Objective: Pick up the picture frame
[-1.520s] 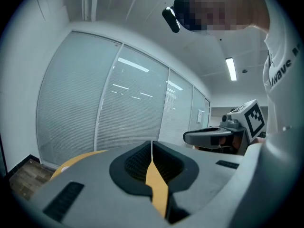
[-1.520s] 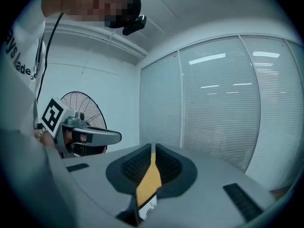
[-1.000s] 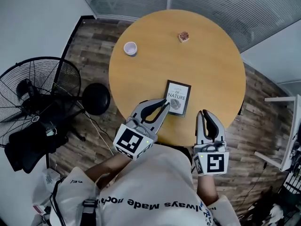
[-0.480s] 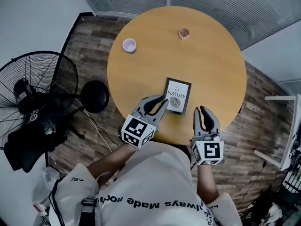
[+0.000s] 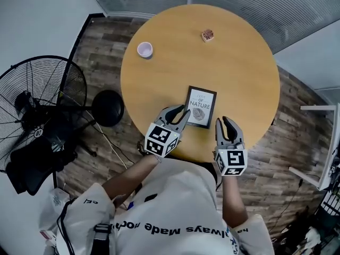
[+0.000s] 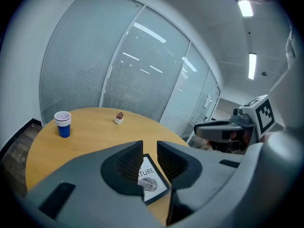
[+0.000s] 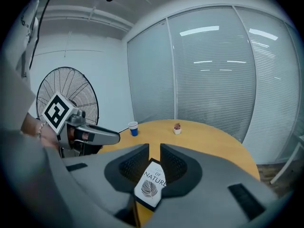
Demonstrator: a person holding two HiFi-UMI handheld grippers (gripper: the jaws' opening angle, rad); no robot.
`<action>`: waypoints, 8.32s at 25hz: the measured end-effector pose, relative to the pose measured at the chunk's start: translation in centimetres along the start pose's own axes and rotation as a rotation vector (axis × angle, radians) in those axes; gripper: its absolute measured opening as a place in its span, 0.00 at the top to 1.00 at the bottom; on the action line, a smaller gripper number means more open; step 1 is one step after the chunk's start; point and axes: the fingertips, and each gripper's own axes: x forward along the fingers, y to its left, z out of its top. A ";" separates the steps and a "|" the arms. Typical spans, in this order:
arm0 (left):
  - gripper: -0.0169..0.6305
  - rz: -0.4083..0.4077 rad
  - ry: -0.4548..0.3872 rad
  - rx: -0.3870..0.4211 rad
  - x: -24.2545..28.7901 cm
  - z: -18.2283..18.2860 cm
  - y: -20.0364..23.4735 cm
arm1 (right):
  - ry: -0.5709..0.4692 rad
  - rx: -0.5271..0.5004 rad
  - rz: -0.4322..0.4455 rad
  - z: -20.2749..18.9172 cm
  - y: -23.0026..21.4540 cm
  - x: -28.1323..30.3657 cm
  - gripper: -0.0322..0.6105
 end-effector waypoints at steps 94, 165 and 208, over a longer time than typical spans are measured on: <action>0.82 0.077 0.413 -0.074 11.6 -17.3 6.7 | 0.388 0.165 -0.040 -20.7 -4.7 12.5 0.79; 0.82 0.037 0.099 0.056 1.4 -0.4 -2.0 | 0.105 0.116 -0.142 -4.3 -3.1 0.2 0.79; 0.82 0.006 -0.137 0.079 -8.1 10.2 -6.8 | -0.112 0.036 -0.145 8.3 0.8 -8.8 0.79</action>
